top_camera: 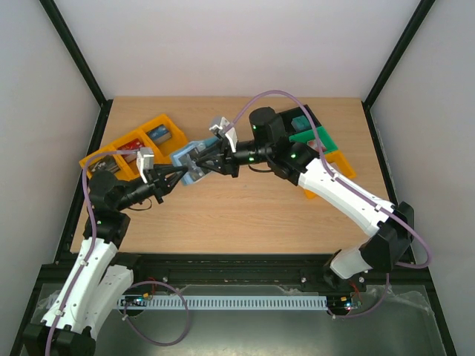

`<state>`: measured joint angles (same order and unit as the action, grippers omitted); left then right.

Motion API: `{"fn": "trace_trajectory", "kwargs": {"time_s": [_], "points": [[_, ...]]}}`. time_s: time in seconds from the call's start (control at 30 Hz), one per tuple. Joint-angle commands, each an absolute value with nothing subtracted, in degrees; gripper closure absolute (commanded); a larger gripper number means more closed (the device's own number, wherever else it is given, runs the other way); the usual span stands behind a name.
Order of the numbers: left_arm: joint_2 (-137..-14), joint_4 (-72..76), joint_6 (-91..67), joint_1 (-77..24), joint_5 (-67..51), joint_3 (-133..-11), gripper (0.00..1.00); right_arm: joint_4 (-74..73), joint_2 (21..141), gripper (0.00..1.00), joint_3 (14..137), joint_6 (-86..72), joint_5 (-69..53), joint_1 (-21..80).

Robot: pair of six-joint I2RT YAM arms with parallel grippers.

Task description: Take the credit cards out of the card holder

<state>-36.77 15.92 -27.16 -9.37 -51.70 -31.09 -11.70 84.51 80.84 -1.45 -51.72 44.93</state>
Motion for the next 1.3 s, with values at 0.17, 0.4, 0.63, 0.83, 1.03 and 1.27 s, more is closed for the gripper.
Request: {"fn": "trace_trajectory", "kwargs": {"time_s": [0.17,0.4,0.63,0.83,1.03,1.27], "points": [[-35.6,17.8,-23.69,-9.93,-57.0,-33.14,0.98,-15.85,82.32,0.7,81.09,0.88,-49.59,42.71],[-35.91,18.99,-24.37,-10.1,-57.03,-33.07,0.98,-14.15,82.56,0.73,80.72,-2.16,-52.73,41.96],[-36.07,19.55,-25.16,-10.11,-56.86,-32.97,0.98,-12.03,83.11,0.77,79.87,-1.57,-55.17,45.74],[-35.95,19.38,-25.54,-10.06,-57.01,-32.44,0.98,-12.48,83.79,0.98,80.42,-1.16,-57.0,45.95],[-35.94,19.58,-26.49,-10.11,-57.25,-31.72,0.93,-12.47,81.96,0.98,80.04,0.24,-57.07,45.89],[-35.72,20.48,-29.07,-10.09,-58.11,-31.24,0.85,-14.07,80.87,0.98,79.99,1.18,-54.97,44.21]]}}
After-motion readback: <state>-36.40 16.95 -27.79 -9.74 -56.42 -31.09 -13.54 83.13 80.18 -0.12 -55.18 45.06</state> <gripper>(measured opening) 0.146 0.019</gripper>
